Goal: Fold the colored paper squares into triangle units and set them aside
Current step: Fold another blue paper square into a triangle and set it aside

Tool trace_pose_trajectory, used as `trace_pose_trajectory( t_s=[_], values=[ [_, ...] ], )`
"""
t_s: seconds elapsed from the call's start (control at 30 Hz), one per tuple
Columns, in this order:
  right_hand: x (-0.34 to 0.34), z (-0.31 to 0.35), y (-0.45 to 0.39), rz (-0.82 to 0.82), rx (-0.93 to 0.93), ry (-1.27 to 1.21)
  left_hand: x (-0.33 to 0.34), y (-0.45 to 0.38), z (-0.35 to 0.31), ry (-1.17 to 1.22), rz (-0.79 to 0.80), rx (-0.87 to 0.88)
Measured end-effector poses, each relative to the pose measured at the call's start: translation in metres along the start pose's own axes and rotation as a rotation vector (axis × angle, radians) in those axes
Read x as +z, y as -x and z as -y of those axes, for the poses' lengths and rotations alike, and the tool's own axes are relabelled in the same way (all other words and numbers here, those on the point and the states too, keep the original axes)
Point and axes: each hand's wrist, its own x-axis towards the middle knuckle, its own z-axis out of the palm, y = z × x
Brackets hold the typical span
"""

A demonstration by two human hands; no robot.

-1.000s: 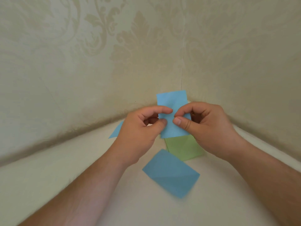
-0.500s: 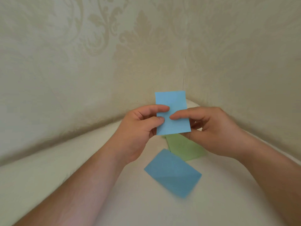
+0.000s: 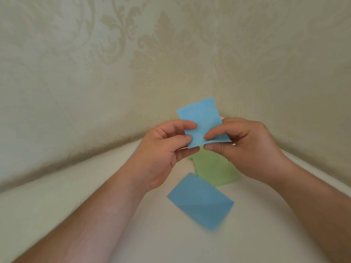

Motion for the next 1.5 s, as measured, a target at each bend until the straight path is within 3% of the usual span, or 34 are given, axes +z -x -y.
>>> trace_pose_trajectory(
  t_s=[0.37, 0.77, 0.93, 1.27, 1.5],
  values=[
    [0.004, 0.004, -0.001, -0.070, 0.141, -0.264, 0.001, 0.001, 0.002, -0.062, -0.002, 0.127],
    [0.007, 0.012, -0.003, -0.161, 0.230, -0.292, -0.001, 0.001, 0.003, 0.012, 0.078, 0.017],
    [0.009, 0.011, -0.001, -0.145, 0.234, -0.310, 0.004, 0.002, 0.011, -0.193, 0.006, 0.075],
    [0.009, 0.011, -0.004, -0.205, 0.304, -0.342, 0.001, -0.002, 0.011, -0.179, -0.099, 0.058],
    [0.007, 0.010, -0.006, -0.231, 0.330, -0.296, -0.001, -0.003, 0.012, -0.187, -0.073, 0.059]
  ],
)
